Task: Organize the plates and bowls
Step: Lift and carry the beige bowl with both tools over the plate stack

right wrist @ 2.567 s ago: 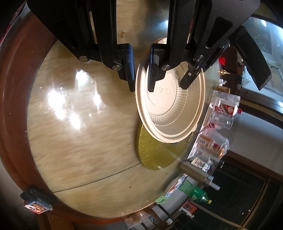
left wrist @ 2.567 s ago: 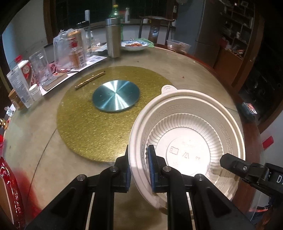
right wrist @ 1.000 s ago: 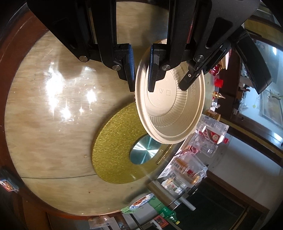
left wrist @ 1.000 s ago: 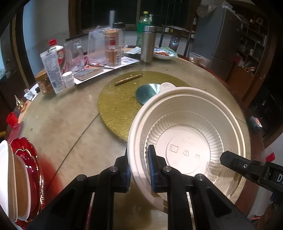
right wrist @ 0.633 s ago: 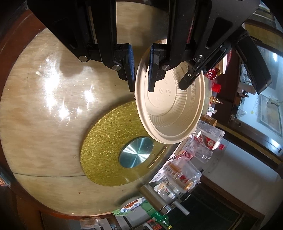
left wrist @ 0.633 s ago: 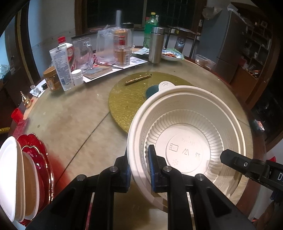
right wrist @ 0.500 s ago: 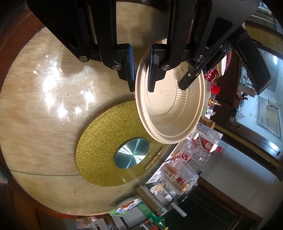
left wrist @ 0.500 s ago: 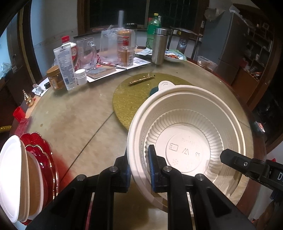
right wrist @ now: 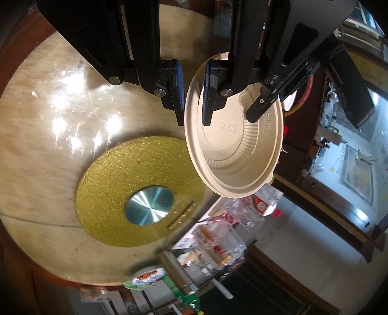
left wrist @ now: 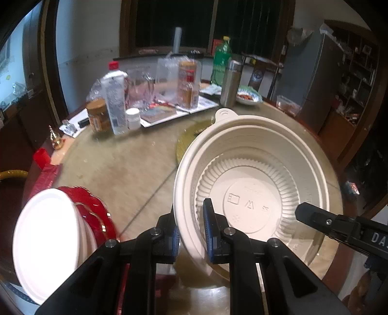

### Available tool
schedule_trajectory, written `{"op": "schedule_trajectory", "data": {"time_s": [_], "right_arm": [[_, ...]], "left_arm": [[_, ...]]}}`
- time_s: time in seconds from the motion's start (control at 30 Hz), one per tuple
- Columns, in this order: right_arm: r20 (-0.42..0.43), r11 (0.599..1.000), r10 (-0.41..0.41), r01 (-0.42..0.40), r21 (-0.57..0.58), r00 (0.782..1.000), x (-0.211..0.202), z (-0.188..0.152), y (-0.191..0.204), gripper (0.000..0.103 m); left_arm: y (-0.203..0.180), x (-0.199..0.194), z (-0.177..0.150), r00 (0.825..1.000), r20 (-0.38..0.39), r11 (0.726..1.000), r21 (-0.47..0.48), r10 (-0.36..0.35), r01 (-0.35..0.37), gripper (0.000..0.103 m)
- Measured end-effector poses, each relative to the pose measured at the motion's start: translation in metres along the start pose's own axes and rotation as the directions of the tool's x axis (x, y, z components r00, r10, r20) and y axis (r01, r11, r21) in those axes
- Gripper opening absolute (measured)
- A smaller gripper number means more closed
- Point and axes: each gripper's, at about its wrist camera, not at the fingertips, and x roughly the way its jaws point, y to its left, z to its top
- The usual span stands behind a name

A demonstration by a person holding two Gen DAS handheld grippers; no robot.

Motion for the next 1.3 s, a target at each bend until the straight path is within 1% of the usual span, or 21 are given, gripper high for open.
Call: {"op": "schedule_trajectory", "data": {"time_s": [0.33,0.67,0.87,1.3], "right_arm": [[-0.014,0.996,0.065,-0.066,-0.059,0.998,0.008,-0.003,0.035,0.013],[-0.065,0.979,0.142,-0.150,-0.137,0.988,0.025,-0.015,0.080,0.013],[-0.097,0.969,0.169,-0.183,-0.168,0.981,0.035,-0.024,0.102,0.013],[-0.168,0.945,0.195,-0.231,-0.233,0.966,0.061,-0.039,0.152,0.013]], "left_arm": [[0.032,-0.023,0.000,0.998,0.043,0.998,-0.042,0.051,-0.049,0.016],[0.076,-0.050,-0.008,0.988,0.076,0.986,-0.112,0.133,-0.124,0.016],[0.098,-0.058,-0.014,0.984,0.081,0.979,-0.143,0.159,-0.146,0.016],[0.146,-0.076,-0.024,0.972,0.090,0.957,-0.216,0.216,-0.193,0.016]]}}
